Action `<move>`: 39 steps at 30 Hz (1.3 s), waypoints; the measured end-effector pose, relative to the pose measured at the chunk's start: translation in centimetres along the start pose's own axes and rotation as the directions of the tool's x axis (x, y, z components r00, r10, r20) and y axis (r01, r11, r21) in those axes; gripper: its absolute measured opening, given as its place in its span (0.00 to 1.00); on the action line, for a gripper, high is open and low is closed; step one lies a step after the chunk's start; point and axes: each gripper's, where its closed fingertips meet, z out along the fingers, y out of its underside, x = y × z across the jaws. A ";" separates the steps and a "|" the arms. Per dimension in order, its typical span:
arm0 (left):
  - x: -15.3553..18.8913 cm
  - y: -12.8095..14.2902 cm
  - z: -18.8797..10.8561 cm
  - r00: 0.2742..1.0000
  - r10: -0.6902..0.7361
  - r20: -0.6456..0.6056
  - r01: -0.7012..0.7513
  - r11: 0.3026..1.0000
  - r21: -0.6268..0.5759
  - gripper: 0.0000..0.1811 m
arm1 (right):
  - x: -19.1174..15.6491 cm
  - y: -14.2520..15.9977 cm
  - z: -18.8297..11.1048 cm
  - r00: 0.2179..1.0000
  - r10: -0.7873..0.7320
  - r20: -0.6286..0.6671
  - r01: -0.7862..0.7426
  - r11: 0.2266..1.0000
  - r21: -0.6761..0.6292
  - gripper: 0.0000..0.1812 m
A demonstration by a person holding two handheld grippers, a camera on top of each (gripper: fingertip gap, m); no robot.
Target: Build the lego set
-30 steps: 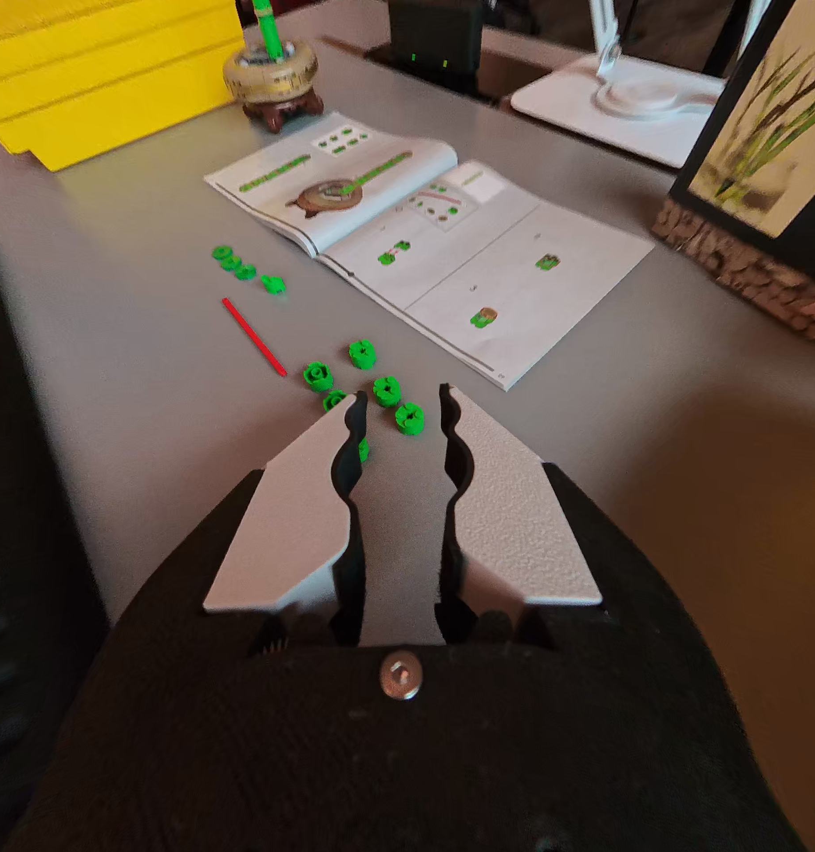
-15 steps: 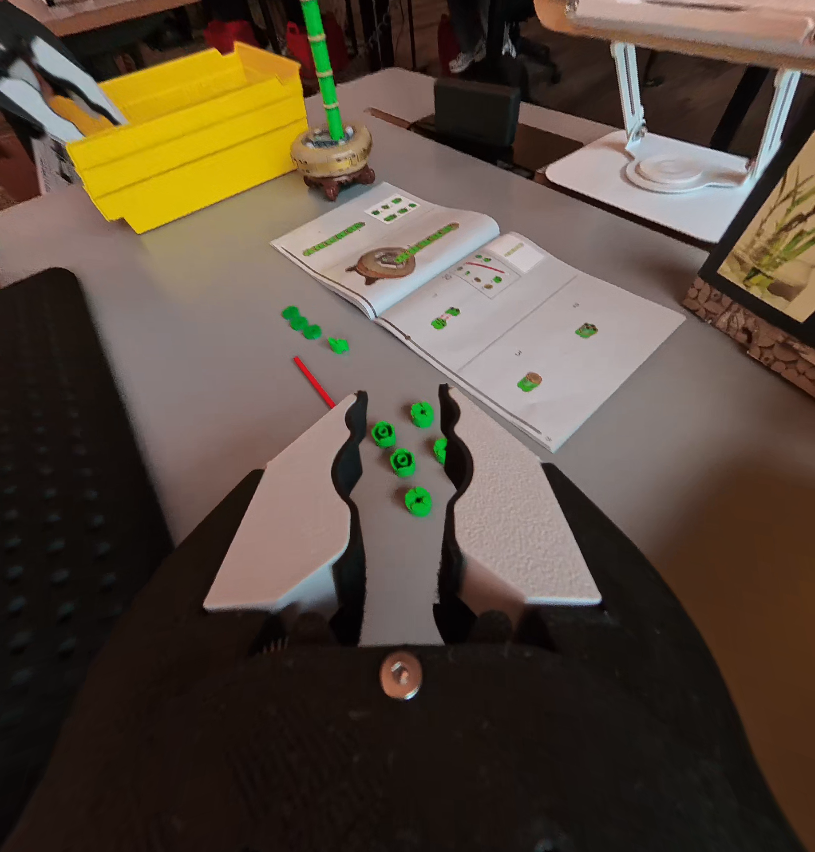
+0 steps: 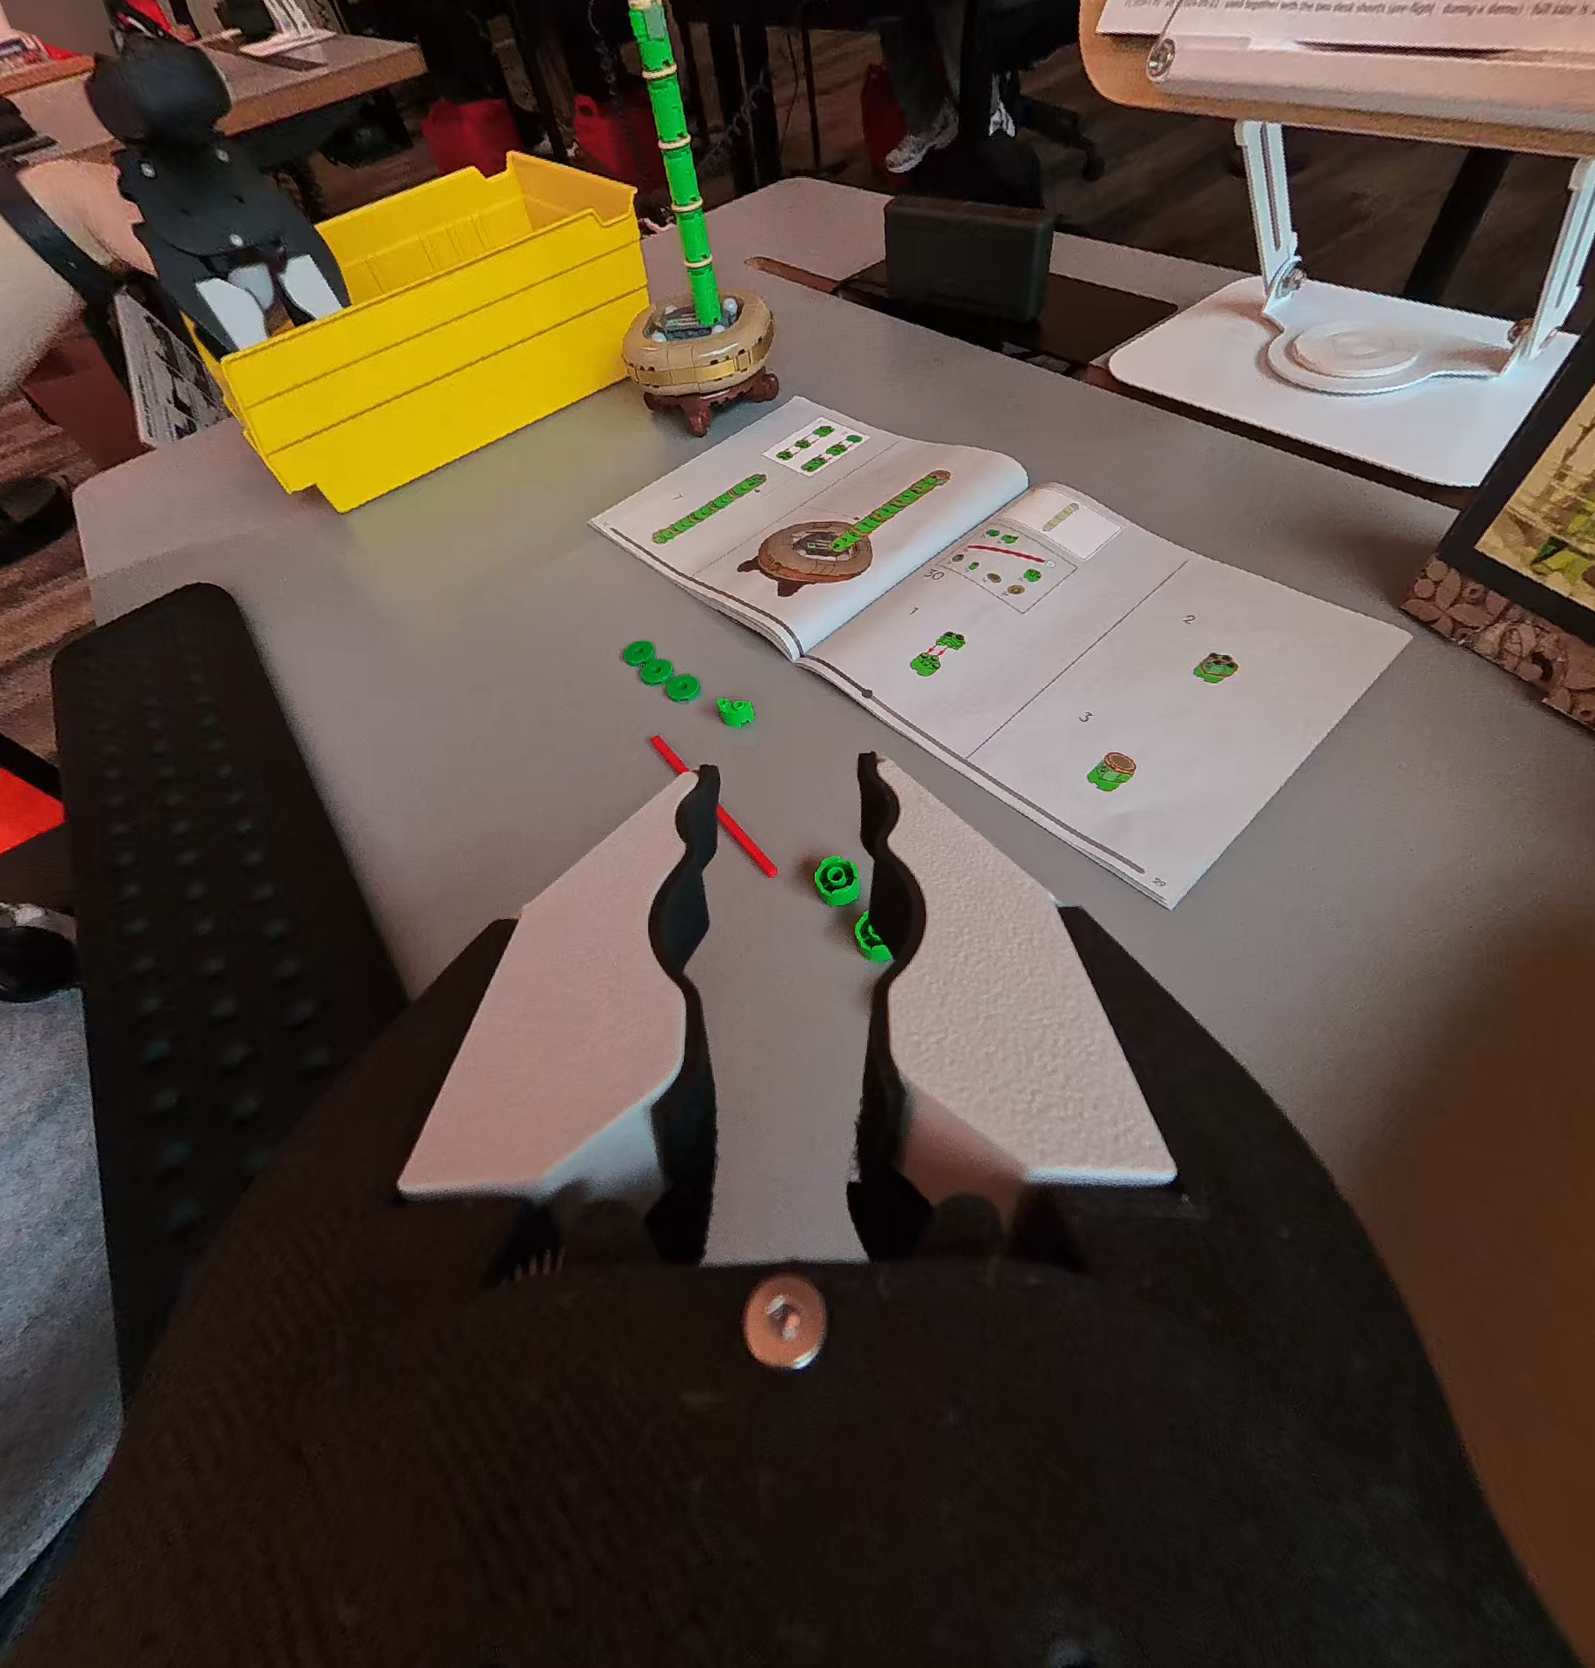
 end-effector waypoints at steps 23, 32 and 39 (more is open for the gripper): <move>-0.8 0.3 -0.8 0.993 -0.116 0.024 0.113 0.988 0.102 0.08 | 0.0 0.3 0.7 1.000 -0.003 0.004 0.003 1.000 -0.010 0.17; 4.9 -12.4 -9.9 0.969 -0.025 0.244 -0.107 0.853 0.511 0.08 | -10.8 -7.2 4.9 0.869 -0.494 -0.023 0.493 0.860 0.136 0.17; 12.3 -22.3 -3.6 0.969 0.245 -0.021 -0.211 0.873 0.440 0.08 | -23.4 -8.8 11.6 0.289 -0.957 0.042 0.937 0.291 0.193 0.18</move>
